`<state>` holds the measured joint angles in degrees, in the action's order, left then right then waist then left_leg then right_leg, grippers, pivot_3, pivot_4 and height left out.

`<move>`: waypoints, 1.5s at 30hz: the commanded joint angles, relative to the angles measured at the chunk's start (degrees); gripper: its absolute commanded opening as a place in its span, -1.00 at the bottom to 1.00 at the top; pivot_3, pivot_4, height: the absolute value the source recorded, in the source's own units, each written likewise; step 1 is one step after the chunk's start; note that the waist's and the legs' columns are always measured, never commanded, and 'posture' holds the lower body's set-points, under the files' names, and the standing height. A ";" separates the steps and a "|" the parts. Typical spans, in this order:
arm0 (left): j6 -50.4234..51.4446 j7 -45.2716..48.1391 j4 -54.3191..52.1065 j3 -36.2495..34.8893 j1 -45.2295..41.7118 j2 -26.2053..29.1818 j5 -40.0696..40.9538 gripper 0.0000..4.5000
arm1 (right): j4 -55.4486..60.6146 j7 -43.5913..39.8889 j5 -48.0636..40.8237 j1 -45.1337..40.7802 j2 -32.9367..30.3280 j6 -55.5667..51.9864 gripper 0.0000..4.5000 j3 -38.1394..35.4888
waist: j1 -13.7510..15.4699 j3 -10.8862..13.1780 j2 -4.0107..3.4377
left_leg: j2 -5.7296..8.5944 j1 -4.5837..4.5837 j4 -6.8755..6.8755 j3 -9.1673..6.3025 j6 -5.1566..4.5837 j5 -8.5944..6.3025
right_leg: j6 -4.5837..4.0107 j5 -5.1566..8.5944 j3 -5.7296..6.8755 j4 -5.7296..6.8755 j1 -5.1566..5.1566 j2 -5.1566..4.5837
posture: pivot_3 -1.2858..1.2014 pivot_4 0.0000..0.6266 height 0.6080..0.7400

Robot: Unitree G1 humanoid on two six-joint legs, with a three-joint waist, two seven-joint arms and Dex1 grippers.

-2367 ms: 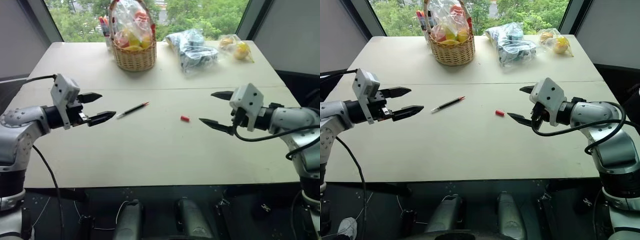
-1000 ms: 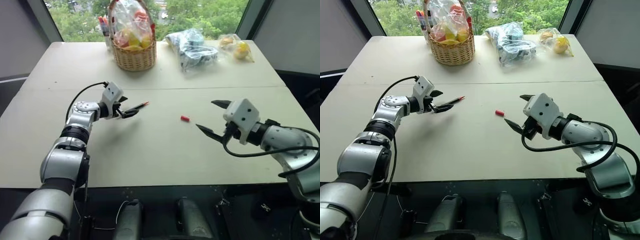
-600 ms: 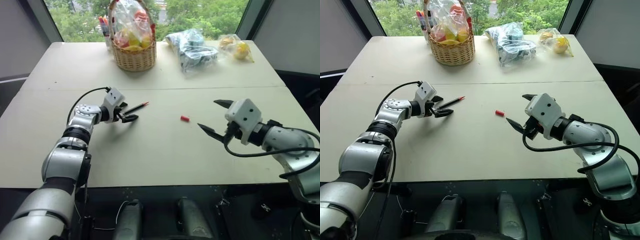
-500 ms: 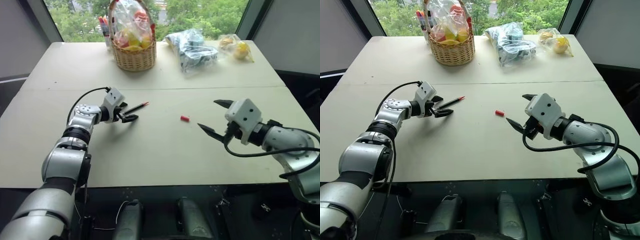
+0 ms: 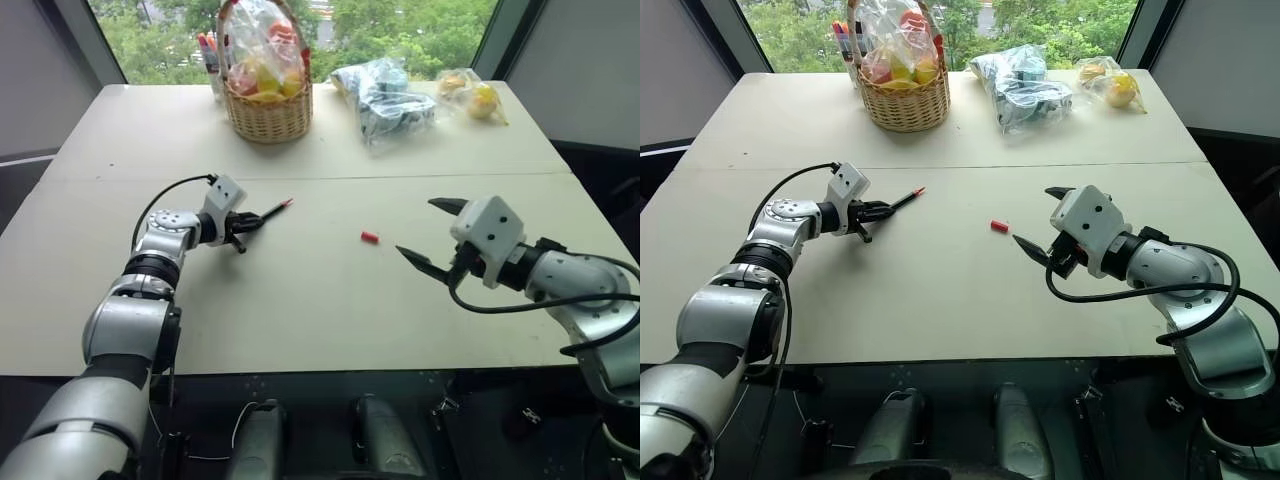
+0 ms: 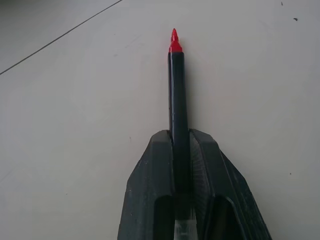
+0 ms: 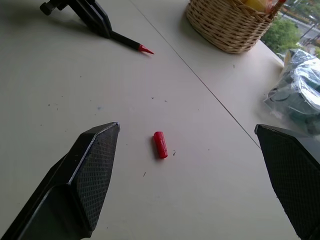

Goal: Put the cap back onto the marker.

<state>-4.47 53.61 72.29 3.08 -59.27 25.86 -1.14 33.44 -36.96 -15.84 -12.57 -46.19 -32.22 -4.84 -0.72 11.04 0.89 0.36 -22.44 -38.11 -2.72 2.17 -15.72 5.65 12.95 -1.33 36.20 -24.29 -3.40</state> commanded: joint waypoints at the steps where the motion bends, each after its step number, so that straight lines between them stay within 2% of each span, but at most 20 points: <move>1: -0.21 0.52 0.56 0.60 0.41 0.68 -1.96 -0.97 | 0.94 -0.06 0.52 -1.05 -0.87 0.61 1.00 -1.86 | -0.01 0.00 0.00 | 0.00 0.00 0.00 0.00 0.00 0.00 | 0.00 0.00 0.00 0.00 0.00 0.00 | 0.03 -0.52 1.00; 5: -1.57 1.53 0.01 0.46 0.60 0.57 -2.13 -0.97 | 0.80 -0.11 0.52 -1.01 -0.81 0.58 1.00 -1.63 | -0.01 0.00 0.00 | 0.00 0.00 0.00 0.00 0.00 0.00 | 0.00 0.00 0.00 0.00 0.00 0.00 | 0.03 -0.52 1.00; 13: -1.63 12.49 -6.87 -2.51 0.99 1.15 2.82 -0.97 | -3.32 -1.49 0.36 -2.14 -0.04 2.47 1.00 -0.41 | 0.01 0.00 0.00 | 0.00 -0.01 0.00 0.01 0.00 0.00 | 0.00 0.00 0.00 0.00 0.00 0.00 | 0.03 -0.52 1.00; 18: 3.76 17.80 -19.76 -3.34 5.43 3.52 6.12 -0.97 | -9.98 -4.02 1.45 -5.28 1.50 6.54 1.00 3.69 | -0.30 0.00 0.00 | -0.01 -0.01 0.00 0.00 0.00 0.00 | -0.01 0.00 0.00 0.00 0.00 0.00 | 0.03 -0.52 1.00; 21: 9.98 18.88 -32.07 -3.85 10.69 5.45 8.95 -0.97 | -14.76 -5.79 2.67 -8.11 3.56 9.54 1.00 7.06 | -0.59 0.00 -0.02 | -0.05 0.03 0.01 0.00 0.00 0.00 | -0.01 0.00 -0.02 0.04 -0.01 0.04 | 0.03 -0.52 1.00; 27: 23.93 15.90 -56.32 -6.27 21.40 9.16 15.32 -0.97 | -25.76 -9.33 3.68 -14.40 7.77 14.27 1.00 10.37 | -0.22 0.01 -0.03 | -0.10 0.02 -0.01 0.00 0.00 0.00 | -0.02 0.00 -0.03 0.05 -0.02 0.06 | 0.03 -0.52 1.00; 32: 31.76 11.46 -70.69 -8.02 28.20 11.10 19.08 -0.97 | -37.46 -13.29 1.99 -19.27 12.02 16.25 1.00 10.40 | -0.08 0.01 -0.03 | -0.08 0.02 -0.01 0.00 0.00 0.00 | -0.02 0.00 -0.02 0.05 -0.01 0.02 | 0.03 -0.52 1.00; 39: 37.96 6.29 -82.37 -10.37 34.73 13.17 23.10 -0.97 | -52.19 -20.11 2.33 -25.00 14.97 18.56 1.00 10.60 | -0.30 0.02 -0.04 | -0.09 0.03 -0.01 0.02 0.00 0.00 | -0.03 -0.01 -0.03 0.05 -0.02 0.03 | 0.03 -0.52 1.00; 45: 39.70 3.24 -85.90 -11.58 37.20 14.43 24.98 -0.97 | -62.44 -23.45 4.00 -30.12 16.75 21.55 1.00 10.83 | -0.40 0.02 -0.04 | -0.10 0.04 0.01 0.02 0.00 0.00 | -0.04 -0.01 -0.03 0.05 -0.02 0.05 | 0.03 -0.52 1.00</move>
<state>35.02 57.68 -11.38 -6.46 -22.04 39.33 22.69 -27.97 -59.62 -11.96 -40.80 -29.78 -12.44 6.47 -1.13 11.06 0.85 0.26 -22.40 -38.10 -2.70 2.17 -15.72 5.61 12.94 -1.36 36.24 -24.31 -3.36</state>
